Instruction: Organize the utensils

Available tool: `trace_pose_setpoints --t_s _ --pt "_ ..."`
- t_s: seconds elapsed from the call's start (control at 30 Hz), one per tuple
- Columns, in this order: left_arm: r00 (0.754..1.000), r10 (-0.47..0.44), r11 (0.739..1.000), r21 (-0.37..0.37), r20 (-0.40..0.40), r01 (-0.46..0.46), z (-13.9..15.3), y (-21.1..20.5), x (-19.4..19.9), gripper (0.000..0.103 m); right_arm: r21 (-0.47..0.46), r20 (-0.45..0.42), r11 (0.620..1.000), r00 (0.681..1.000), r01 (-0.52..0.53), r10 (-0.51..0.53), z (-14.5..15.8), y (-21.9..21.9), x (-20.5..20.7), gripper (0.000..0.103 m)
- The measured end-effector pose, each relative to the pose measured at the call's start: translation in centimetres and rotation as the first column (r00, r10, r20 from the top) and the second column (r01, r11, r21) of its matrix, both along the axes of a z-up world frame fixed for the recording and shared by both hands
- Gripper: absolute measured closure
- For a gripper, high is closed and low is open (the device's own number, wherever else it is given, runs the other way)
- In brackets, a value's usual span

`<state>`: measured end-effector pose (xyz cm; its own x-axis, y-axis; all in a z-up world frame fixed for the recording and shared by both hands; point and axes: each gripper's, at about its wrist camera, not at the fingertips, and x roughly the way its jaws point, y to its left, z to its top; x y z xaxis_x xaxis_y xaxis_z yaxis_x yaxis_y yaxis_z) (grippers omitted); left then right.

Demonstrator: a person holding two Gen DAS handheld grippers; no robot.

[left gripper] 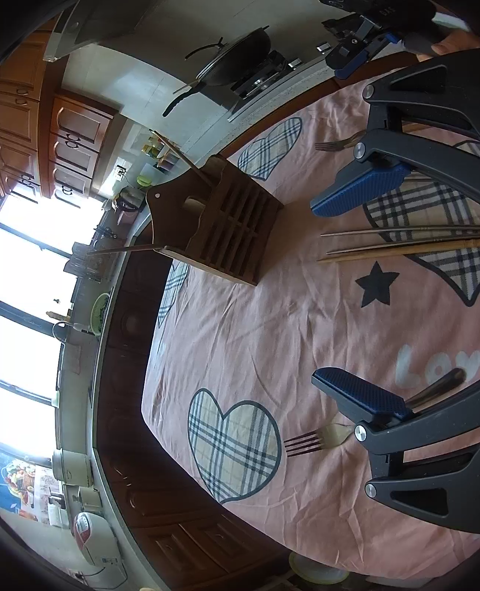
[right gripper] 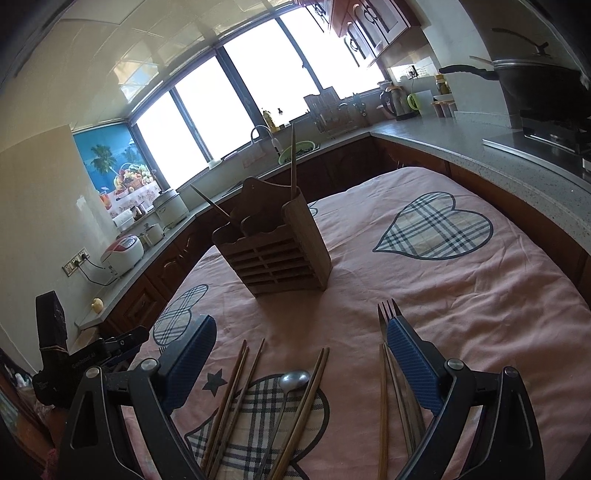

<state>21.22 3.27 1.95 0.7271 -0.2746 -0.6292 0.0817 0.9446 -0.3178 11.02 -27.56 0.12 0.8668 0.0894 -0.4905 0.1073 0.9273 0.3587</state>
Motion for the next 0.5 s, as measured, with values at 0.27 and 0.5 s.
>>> trace_pose_setpoints --t_s 0.27,0.5 --pt "0.999 -0.029 0.998 0.054 -0.043 0.031 -0.7 -1.5 1.9 0.022 -0.039 -0.084 0.999 0.996 -0.024 0.021 -1.3 1.0 1.8 0.029" --pt "0.99 -0.101 0.987 0.116 -0.101 0.112 -2.0 -4.3 4.2 0.038 -0.055 -0.218 0.997 0.975 -0.056 0.043 -4.0 1.5 4.2 0.06"
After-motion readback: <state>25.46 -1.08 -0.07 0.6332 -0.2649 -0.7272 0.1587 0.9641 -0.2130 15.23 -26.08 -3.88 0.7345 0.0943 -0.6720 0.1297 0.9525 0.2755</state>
